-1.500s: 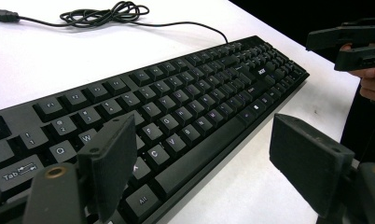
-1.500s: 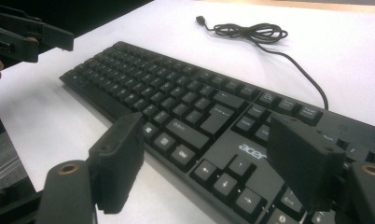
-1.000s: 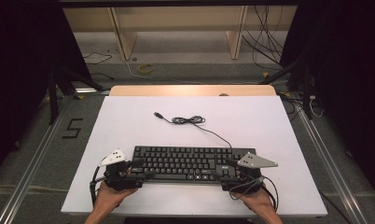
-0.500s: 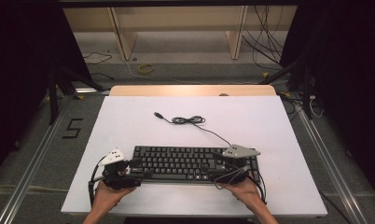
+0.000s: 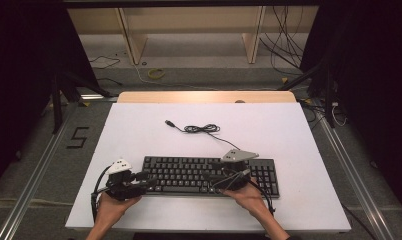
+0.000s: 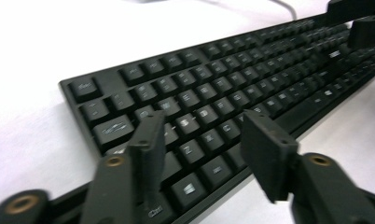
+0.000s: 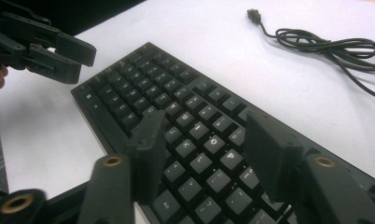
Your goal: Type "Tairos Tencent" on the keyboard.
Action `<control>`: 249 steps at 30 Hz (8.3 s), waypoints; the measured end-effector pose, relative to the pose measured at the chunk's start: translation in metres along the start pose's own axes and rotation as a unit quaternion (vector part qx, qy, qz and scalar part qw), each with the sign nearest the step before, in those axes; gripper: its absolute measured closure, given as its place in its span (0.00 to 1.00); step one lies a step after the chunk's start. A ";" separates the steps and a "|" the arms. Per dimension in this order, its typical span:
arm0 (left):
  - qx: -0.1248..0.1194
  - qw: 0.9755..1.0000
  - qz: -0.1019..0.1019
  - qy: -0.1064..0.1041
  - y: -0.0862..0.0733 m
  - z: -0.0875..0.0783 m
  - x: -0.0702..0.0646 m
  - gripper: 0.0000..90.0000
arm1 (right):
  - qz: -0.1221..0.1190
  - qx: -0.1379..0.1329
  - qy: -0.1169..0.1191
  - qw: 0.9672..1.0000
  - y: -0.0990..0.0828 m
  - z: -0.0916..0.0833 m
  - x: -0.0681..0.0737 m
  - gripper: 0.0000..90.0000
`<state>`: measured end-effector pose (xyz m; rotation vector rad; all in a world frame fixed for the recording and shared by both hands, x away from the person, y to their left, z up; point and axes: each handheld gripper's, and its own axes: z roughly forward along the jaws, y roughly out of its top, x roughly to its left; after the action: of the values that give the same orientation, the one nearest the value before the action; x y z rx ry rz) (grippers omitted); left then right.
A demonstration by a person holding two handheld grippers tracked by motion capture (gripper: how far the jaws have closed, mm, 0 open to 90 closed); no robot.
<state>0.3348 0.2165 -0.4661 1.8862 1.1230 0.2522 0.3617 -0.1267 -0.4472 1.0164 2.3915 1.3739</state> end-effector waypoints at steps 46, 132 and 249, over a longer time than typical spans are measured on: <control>0.066 0.997 -0.002 0.036 -0.002 0.005 0.012 0.99 | -0.017 0.087 0.022 0.996 0.031 0.096 0.028 1.00; -0.005 1.000 -0.009 -0.006 0.009 0.015 0.009 0.40 | 0.012 0.030 0.035 0.999 0.034 0.065 0.018 0.47; -0.008 1.000 0.005 -0.025 0.009 0.025 0.001 0.37 | -0.009 0.076 -0.012 0.997 0.011 0.061 0.005 1.00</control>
<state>0.3547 0.2003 -0.4742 1.8746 1.0749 0.2170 0.3928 -0.0775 -0.4706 1.0395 2.5127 1.1804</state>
